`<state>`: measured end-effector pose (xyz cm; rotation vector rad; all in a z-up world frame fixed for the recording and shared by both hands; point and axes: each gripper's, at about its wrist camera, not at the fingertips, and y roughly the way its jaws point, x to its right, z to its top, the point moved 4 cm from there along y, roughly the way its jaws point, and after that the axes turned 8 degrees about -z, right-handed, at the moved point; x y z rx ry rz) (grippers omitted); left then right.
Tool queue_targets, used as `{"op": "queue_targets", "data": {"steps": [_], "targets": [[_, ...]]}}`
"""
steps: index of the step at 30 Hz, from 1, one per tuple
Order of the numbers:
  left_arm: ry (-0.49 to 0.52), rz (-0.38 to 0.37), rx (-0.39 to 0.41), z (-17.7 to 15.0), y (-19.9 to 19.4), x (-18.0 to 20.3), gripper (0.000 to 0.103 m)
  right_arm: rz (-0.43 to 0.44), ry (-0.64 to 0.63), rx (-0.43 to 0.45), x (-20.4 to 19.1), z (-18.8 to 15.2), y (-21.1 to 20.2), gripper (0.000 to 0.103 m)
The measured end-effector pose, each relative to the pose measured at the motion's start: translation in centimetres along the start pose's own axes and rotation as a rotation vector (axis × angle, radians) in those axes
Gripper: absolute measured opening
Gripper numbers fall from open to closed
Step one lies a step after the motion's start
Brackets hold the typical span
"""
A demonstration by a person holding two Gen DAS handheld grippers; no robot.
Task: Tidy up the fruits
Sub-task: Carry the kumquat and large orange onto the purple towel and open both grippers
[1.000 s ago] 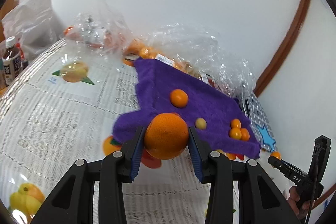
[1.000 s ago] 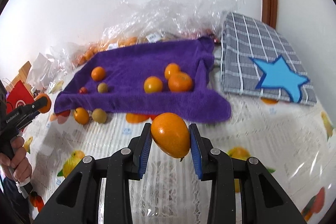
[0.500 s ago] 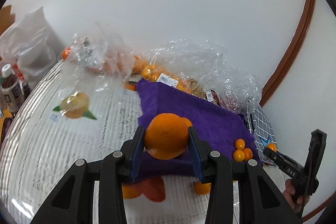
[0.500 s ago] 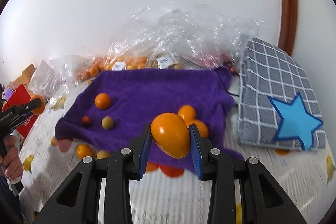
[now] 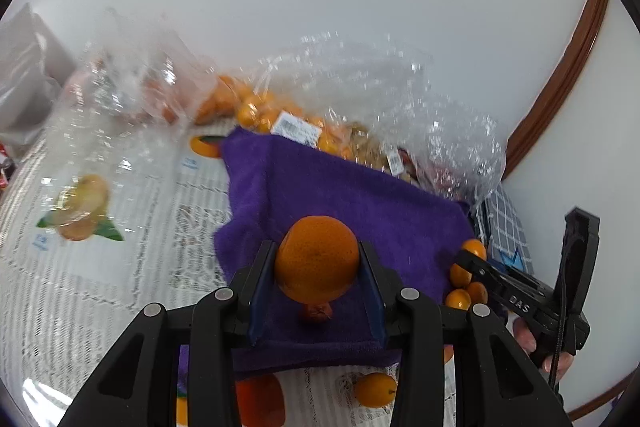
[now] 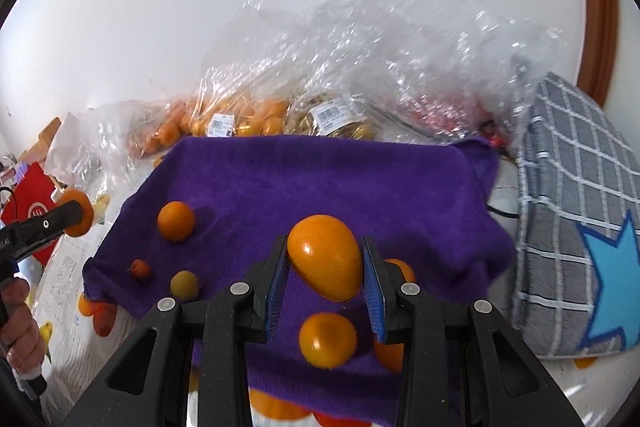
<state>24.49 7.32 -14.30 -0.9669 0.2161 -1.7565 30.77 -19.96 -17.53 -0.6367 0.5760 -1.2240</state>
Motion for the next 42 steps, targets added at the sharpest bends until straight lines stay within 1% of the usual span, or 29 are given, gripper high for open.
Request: {"op": "queue_targets", "data": {"steps": [5, 14, 17, 22, 28, 32, 34, 37, 42], "targets": [[0.032, 0.009, -0.073, -0.2, 2.9, 0.4, 0.038, -0.02, -0.006, -0.028, -0.7, 0.2, 2.7, 0.035], [0.047, 0.035, -0.147, -0.6, 5.7, -0.3, 0.038, -0.034, -0.043, -0.071, -1.6, -0.4, 5.2, 0.035], [0.079, 0.056, -0.148, -0.8, 6.1, 0.1, 0.038, -0.036, -0.049, -0.087, -1.7, -0.7, 5.6, 0.035], [0.112, 0.08, -0.161, -0.9, 6.8, 0.4, 0.038, -0.04, -0.052, -0.089, -1.6, -0.9, 5.5, 0.035], [0.125, 0.101, -0.161, -1.1, 6.9, 0.5, 0.039, -0.05, -0.091, -0.071, -2.2, -1.2, 4.8, 0.035], [0.12, 0.12, -0.163, -1.2, 6.7, 0.5, 0.039, -0.043, -0.083, -0.073, -2.1, -1.4, 4.3, 0.036], [0.104, 0.126, -0.163, -1.2, 6.1, 0.6, 0.039, -0.037, -0.072, -0.069, -2.0, -1.5, 3.8, 0.037], [0.105, 0.125, -0.139, -1.1, 4.7, 1.0, 0.039, -0.028, -0.044, -0.038, -1.7, -1.1, 2.2, 0.044], [0.146, 0.137, -0.085, -1.2, 1.8, 2.1, 0.039, -0.034, -0.002, 0.018, -1.6, -0.6, -1.1, 0.045]]}}
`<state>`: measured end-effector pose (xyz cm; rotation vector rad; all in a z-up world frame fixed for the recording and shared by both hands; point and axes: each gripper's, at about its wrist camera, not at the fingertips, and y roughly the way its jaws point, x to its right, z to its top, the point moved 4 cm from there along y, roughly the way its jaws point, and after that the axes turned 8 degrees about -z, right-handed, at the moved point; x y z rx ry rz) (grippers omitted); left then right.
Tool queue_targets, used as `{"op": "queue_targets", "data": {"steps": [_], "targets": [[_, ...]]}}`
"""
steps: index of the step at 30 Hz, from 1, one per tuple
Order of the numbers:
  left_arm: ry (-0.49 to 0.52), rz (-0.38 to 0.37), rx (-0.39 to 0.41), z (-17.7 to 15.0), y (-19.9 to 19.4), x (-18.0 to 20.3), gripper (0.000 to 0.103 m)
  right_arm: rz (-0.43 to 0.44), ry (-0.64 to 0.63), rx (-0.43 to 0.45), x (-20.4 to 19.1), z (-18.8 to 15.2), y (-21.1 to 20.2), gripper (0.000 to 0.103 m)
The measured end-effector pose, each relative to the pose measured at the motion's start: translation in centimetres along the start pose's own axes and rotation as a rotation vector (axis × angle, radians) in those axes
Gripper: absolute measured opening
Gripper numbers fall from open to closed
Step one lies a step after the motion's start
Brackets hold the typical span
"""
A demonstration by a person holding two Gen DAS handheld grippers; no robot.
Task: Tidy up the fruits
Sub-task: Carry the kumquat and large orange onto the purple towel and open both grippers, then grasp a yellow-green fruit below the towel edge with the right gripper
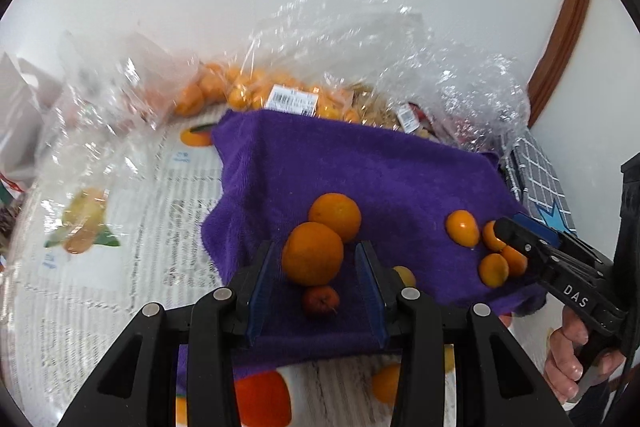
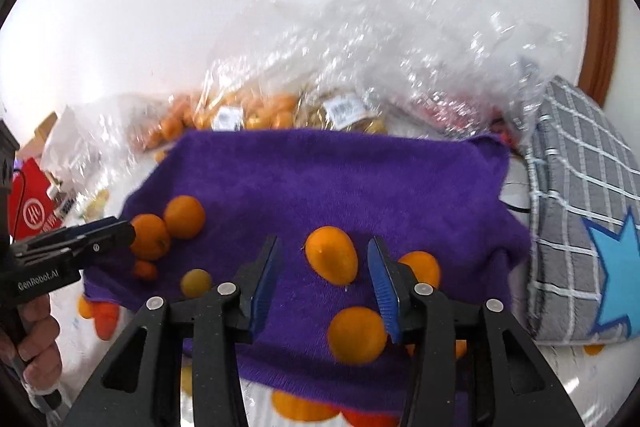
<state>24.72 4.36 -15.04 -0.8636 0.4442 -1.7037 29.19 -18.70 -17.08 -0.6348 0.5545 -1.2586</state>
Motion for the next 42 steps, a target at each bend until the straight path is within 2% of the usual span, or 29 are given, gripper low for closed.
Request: {"op": "queue_targets", "data": {"steps": [3, 5, 8, 14, 19, 25, 30, 34, 39, 42], "targets": [[0.053, 0.01, 0.053, -0.3, -1.9, 0.6, 0.039, -0.024, 0.008, 0.017, 0.0, -0.3, -2.1, 0.045], [0.079, 0.016, 0.083, -0.6, -3.0, 1.0, 0.039, -0.071, -0.001, 0.025, 0.2, -0.6, -3.4, 0.045], [0.076, 0.007, 0.086, -1.1, -4.0, 1.4, 0.039, -0.115, -0.004, 0.06, 0.5, -1.1, -5.4, 0.045], [0.065, -0.007, 0.102, -2.7, -6.0, 2.2, 0.039, -0.114, 0.075, 0.09, 1.8, -2.7, -9.2, 0.045], [0.07, -0.059, 0.107, -4.4, -7.7, 3.0, 0.038, -0.159, 0.106, 0.101, 2.6, -4.2, -11.4, 0.045], [0.071, -0.099, 0.103, -6.7, -8.9, 2.2, 0.038, -0.141, 0.079, 0.061, 1.8, -7.1, -11.7, 0.045], [0.077, -0.059, 0.092, -7.7, -9.6, 0.6, 0.038, -0.013, 0.088, -0.057, -0.2, -9.5, -10.1, 0.044], [0.054, -0.052, 0.08, -8.5, -9.2, -1.5, 0.038, 0.023, 0.04, -0.078, -2.8, -10.3, -8.4, 0.035], [-0.002, -0.063, 0.052, -9.8, -7.2, -3.8, 0.038, 0.069, -0.035, -0.082, -6.1, -11.1, -6.8, 0.033], [-0.023, -0.035, 0.02, -10.1, -6.0, -4.5, 0.036, 0.062, -0.068, -0.086, -7.2, -11.2, -5.7, 0.033]]}}
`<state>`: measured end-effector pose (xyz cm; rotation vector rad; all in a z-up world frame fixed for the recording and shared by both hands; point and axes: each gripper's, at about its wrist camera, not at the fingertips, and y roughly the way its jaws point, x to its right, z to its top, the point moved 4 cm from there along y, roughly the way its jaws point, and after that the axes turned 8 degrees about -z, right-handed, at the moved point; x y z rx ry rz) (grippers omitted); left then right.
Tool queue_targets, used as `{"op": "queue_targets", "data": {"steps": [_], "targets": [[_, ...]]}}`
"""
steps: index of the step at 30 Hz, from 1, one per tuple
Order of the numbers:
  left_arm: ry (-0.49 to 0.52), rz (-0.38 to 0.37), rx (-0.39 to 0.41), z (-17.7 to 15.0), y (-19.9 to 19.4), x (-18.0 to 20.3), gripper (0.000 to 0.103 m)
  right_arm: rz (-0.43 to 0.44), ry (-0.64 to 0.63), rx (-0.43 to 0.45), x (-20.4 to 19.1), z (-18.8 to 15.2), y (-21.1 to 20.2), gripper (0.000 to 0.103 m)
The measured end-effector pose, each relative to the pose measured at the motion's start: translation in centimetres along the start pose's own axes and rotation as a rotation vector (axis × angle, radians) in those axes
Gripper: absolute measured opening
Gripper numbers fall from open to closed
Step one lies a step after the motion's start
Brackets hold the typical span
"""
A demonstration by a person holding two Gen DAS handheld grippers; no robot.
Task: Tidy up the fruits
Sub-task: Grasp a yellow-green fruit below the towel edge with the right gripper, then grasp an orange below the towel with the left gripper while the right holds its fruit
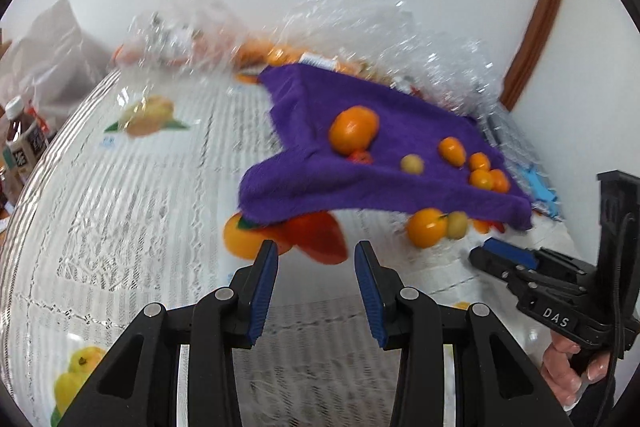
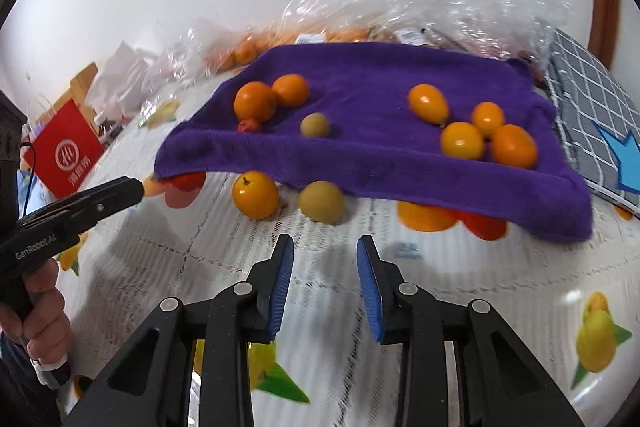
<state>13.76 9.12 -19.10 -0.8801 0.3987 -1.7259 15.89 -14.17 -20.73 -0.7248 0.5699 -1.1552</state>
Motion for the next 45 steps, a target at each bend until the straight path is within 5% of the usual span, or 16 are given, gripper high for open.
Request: {"op": "queue_targets", "data": {"steps": [8, 15, 28, 45], "targets": [[0.05, 0.016, -0.002, -0.3, 0.4, 0.7, 0.036, 0.014, 0.021, -0.002, -0.1, 1.6, 2.0, 0.033], [-0.004, -0.005, -0.016, -0.4, 0.9, -0.3, 0.036, 0.019, 0.001, -0.04, -0.6, 2.5, 3.8, 0.029], [0.003, -0.046, -0.027, -0.9, 0.9, 0.4, 0.036, -0.055, -0.046, 0.034, 0.7, 0.5, 1.0, 0.029], [0.036, -0.015, -0.033, -0.7, 2.2, 3.0, 0.036, -0.134, 0.021, 0.039, 8.2, -2.9, -2.3, 0.029]]}}
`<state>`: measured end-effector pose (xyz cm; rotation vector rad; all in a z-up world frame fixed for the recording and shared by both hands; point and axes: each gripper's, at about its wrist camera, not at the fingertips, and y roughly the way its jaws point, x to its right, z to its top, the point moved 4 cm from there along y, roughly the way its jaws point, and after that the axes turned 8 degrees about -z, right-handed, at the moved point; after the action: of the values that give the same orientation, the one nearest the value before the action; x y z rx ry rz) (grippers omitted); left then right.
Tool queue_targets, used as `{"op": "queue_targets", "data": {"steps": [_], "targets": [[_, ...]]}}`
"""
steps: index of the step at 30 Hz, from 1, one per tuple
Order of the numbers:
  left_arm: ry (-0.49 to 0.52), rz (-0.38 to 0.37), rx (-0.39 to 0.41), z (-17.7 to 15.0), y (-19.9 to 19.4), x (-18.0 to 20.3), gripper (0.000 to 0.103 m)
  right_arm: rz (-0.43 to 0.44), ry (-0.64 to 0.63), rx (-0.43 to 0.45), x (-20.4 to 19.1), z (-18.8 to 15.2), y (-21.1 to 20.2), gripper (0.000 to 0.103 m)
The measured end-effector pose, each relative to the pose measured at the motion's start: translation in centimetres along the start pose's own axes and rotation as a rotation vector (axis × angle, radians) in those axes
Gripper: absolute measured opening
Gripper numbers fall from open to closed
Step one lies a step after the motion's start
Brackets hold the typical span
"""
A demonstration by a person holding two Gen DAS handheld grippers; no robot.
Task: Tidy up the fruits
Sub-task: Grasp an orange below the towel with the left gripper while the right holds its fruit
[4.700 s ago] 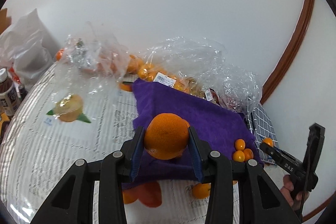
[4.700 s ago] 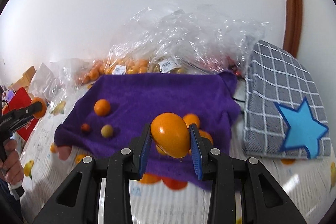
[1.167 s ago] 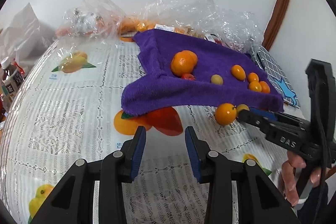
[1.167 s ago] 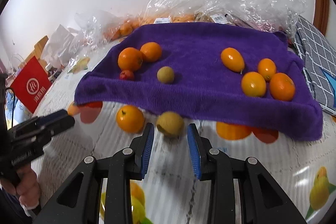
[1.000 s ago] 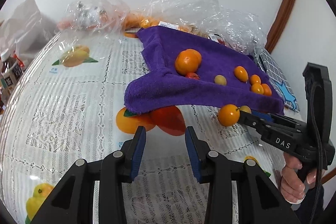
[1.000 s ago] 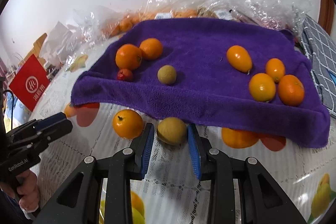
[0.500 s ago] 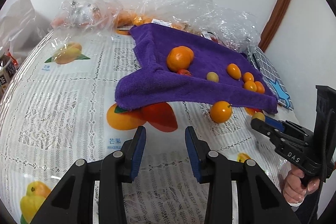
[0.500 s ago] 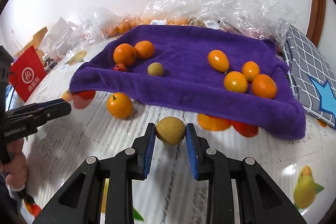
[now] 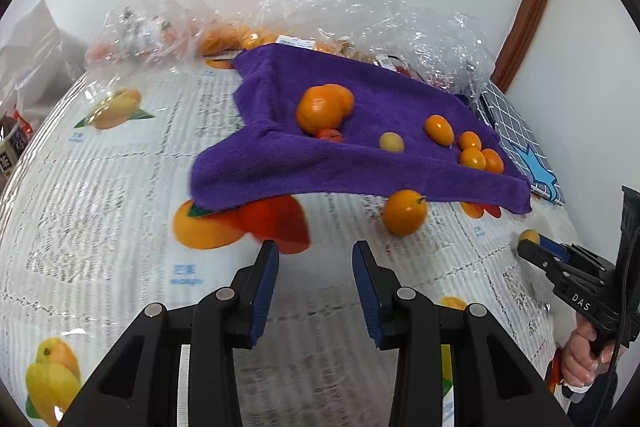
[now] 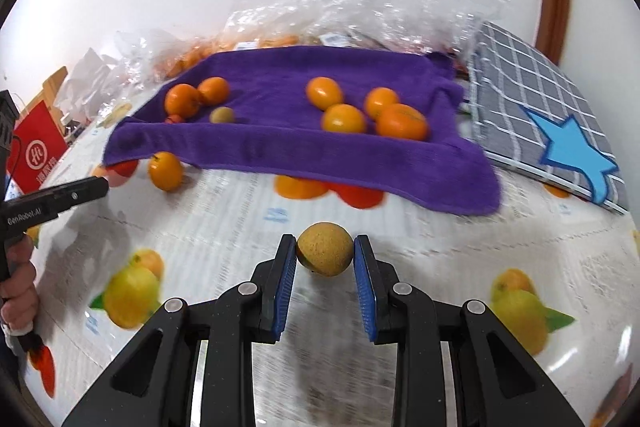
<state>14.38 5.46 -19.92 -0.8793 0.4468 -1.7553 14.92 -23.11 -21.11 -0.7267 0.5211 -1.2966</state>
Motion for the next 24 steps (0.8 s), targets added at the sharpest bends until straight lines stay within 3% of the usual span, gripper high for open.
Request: {"op": "queue_targets", "data": {"steps": [10, 24], "targets": [[0.013, -0.06, -0.011, 0.9, 2.4, 4.0, 0.036, -0.027, 0.084, -0.013, 4.5, -1.6, -0.8, 0.029], [0.009, 0.01, -0.051, 2.0, 5.7, 5.1, 0.036, 0.008, 0.105, -0.015, 4.5, -1.7, -1.0, 0.029]]}}
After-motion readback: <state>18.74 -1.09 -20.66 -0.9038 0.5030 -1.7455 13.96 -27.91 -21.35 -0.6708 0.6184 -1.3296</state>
